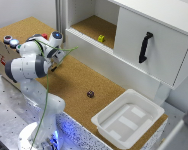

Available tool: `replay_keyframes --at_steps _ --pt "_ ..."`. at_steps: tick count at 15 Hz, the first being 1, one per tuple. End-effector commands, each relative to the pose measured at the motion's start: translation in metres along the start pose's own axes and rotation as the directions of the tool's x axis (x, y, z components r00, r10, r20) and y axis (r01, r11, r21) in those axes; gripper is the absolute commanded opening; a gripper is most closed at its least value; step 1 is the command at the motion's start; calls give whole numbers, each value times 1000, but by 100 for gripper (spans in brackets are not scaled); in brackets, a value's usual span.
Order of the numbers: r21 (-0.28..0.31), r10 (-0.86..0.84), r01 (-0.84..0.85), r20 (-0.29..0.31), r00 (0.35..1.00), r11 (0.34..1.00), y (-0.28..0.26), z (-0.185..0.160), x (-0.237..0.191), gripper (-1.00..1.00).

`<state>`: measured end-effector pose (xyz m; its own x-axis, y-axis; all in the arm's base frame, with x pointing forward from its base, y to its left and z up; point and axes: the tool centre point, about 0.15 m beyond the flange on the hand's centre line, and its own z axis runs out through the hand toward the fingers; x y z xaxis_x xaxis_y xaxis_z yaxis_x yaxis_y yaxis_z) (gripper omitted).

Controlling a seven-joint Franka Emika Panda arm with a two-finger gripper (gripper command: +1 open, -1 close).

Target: Grasp the handle of the drawer and open it

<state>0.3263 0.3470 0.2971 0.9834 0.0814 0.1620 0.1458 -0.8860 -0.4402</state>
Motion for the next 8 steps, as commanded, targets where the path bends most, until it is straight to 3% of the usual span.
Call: replay_keyframes --at_steps 1,5,6,8 --pt "82 -28 28 -8 1000 996 -4 12 10 100" --pt "81 -32 32 -10 999 996 -4 9 9 100" --pt "81 -35 36 -8 999 996 -4 10 8 -100" --pt "89 -49 49 -5 999 995 -6 11 8 -100"
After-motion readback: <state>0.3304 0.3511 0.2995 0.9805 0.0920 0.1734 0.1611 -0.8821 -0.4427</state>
